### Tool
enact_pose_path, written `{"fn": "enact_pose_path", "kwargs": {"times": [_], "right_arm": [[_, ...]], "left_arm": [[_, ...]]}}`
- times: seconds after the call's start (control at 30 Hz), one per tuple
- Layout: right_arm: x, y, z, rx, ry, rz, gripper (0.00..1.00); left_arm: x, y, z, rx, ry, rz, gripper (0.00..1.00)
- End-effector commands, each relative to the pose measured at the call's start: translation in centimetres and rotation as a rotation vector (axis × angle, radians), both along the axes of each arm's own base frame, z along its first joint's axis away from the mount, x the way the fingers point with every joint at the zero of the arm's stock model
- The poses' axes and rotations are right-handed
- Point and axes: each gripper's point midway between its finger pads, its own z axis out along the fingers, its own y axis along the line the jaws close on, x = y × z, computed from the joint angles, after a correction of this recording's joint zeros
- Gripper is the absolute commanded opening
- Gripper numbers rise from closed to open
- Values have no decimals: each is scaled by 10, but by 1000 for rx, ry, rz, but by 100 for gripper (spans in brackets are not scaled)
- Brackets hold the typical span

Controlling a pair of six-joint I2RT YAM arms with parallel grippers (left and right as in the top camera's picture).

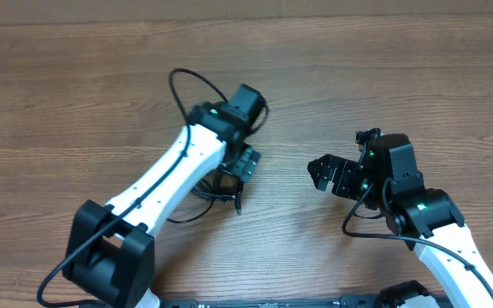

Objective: Untangle cables

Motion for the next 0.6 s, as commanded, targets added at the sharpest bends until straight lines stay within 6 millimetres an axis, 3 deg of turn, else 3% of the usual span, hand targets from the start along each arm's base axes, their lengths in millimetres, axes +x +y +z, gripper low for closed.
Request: {"fn": "enact_pose_path", "kwargs": {"times": [0.0,0.17,0.3,0.57], "right_arm": [[2,6,11,21,-23,37,100],[-3,19,9,63,-4,111,100],[-6,28,-4,60,44,144,100],[-18,90,-28,86,96,322,100]], "left_arm": [[14,21,1,-51,2,120,99],[29,52,0,-147,20,245,100],[37,71,1,-181,18,306,100],[41,81,1,-178,4,320,100]]}}
